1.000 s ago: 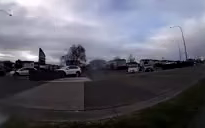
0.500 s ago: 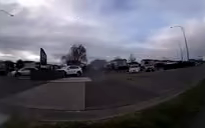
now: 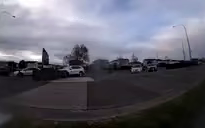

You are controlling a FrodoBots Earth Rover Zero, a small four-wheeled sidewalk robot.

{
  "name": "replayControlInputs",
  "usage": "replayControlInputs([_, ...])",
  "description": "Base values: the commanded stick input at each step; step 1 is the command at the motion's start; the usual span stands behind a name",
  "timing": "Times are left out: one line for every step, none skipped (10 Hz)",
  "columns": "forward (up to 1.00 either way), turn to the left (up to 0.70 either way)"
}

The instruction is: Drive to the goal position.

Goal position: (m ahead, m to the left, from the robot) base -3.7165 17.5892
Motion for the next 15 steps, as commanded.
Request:
replayControlInputs([0.00, 0.85])
replayControlInputs([0.00, 0.85])
replayControlInputs([0.00, 0.85])
replayControlInputs([0.00, 0.85])
replayControlInputs([0.00, 0.85])
replayControlInputs([0.00, 0.85])
replayControlInputs([0.00, 0.85])
replayControlInputs([0.00, 0.85])
replayControlInputs([0.00, 0.85])
replayControlInputs([0.00, 0.85])
replayControlInputs([0.00, 0.85])
replayControlInputs([0.00, 0.58])
replayControlInputs([0.00, 0.23])
replayControlInputs([0.00, 0.00])
replayControlInputs([0.00, 0.00])
